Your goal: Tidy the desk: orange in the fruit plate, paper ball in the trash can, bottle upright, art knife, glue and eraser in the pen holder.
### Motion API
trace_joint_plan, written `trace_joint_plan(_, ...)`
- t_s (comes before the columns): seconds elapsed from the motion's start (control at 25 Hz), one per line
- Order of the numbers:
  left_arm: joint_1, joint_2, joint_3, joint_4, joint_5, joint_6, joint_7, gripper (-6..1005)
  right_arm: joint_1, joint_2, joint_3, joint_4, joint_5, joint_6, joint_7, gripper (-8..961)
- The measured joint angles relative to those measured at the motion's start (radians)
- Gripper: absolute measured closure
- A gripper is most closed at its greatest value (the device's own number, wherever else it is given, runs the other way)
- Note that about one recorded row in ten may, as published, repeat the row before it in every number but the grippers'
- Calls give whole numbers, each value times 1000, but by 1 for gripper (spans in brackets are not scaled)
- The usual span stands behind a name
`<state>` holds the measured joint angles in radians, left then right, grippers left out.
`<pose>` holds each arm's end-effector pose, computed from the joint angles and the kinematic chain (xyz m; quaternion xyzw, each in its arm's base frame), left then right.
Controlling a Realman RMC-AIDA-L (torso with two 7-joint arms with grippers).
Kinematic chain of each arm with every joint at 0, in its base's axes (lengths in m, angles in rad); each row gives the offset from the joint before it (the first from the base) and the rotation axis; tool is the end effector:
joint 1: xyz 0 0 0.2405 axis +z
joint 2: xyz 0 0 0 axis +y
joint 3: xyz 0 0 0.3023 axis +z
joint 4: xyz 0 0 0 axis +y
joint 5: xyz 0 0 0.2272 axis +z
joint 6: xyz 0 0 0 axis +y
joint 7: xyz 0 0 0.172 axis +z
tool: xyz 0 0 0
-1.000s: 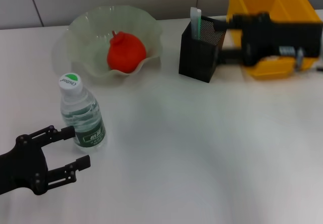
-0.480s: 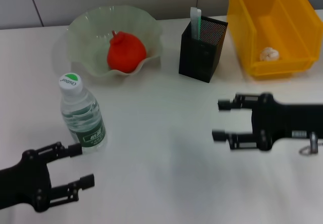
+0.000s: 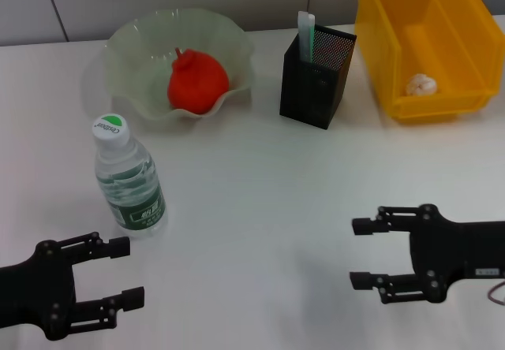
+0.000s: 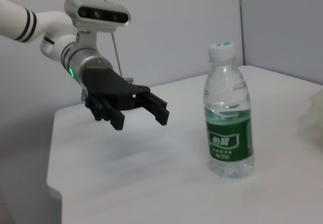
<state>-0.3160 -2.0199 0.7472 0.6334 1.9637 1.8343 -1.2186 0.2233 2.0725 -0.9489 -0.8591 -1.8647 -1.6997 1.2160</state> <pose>-0.3441 0.2715 -0.0274 -0.9415 -0.1945 -0.2698 0.0536 0.3332 0.2757 -0.0408 -0.9618 0.1347 0.2193 0.0938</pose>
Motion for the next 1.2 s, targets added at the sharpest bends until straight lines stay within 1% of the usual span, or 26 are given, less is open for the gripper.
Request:
trace_joint_plan(0.08, -11, 2, 0, 0, 12, 5, -8, 229, -22, 2, 33, 6, 0, 1, -39, 220)
trace_joint_plan(0.12, -15, 2, 0, 0, 19, 7, -12, 229, -22, 2, 33, 6, 0, 1, -39, 220)
trace_joint_plan(0.28, -35, 0, 0, 0, 41, 10, -27, 229, -29, 2, 97, 39, 3, -20, -89, 220)
trace_joint_plan(0.68, -35, -3, -1, 0, 43, 7, -33, 229, 8, 1, 100, 63, -2, -17, -90, 220)
trace_joint_plan(1.2, -38, -4, -6, 4, 43, 6, -38, 229, 32, 3, 101, 80, -2, -12, -91, 220)
